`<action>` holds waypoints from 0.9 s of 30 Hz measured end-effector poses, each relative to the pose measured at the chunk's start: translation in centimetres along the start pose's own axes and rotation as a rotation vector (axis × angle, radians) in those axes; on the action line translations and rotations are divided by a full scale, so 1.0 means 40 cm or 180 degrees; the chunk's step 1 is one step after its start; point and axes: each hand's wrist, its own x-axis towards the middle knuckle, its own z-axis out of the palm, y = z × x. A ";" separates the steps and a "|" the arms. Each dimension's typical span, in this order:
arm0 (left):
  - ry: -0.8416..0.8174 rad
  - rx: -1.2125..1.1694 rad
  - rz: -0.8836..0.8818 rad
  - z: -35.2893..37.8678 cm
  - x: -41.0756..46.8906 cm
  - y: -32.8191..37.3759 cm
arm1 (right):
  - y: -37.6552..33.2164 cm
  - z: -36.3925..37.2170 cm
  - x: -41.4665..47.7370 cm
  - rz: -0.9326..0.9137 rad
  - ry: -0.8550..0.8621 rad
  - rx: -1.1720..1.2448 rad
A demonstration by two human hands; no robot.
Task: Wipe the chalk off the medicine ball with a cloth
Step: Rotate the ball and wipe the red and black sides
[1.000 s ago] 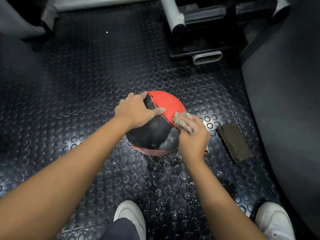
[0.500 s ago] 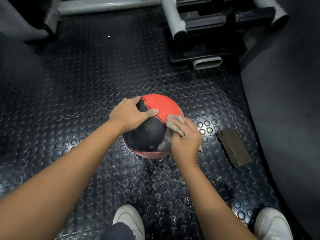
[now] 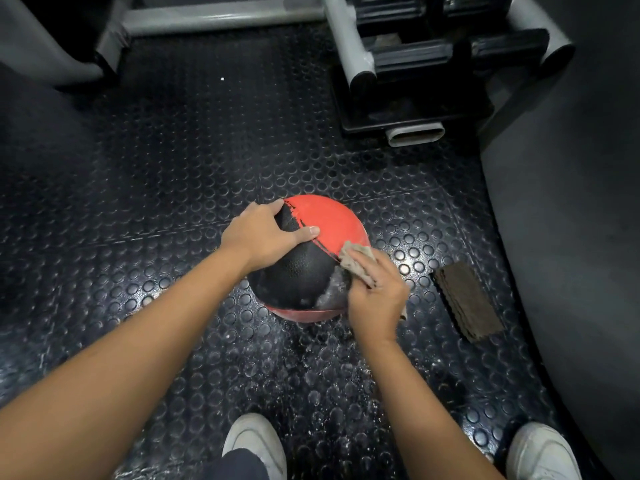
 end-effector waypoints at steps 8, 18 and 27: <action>0.0169 0.0338 -0.0099 0.012 0.026 0.048 | -0.028 0.017 0.006 0.0446 0.0241 0.0322; 0.0177 0.0473 -0.0145 0.016 0.028 0.072 | 0.000 0.016 0.099 0.0332 0.0317 -0.0059; 0.0208 0.0592 -0.0081 0.019 0.027 0.077 | -0.005 -0.001 0.028 0.0135 0.0175 -0.0068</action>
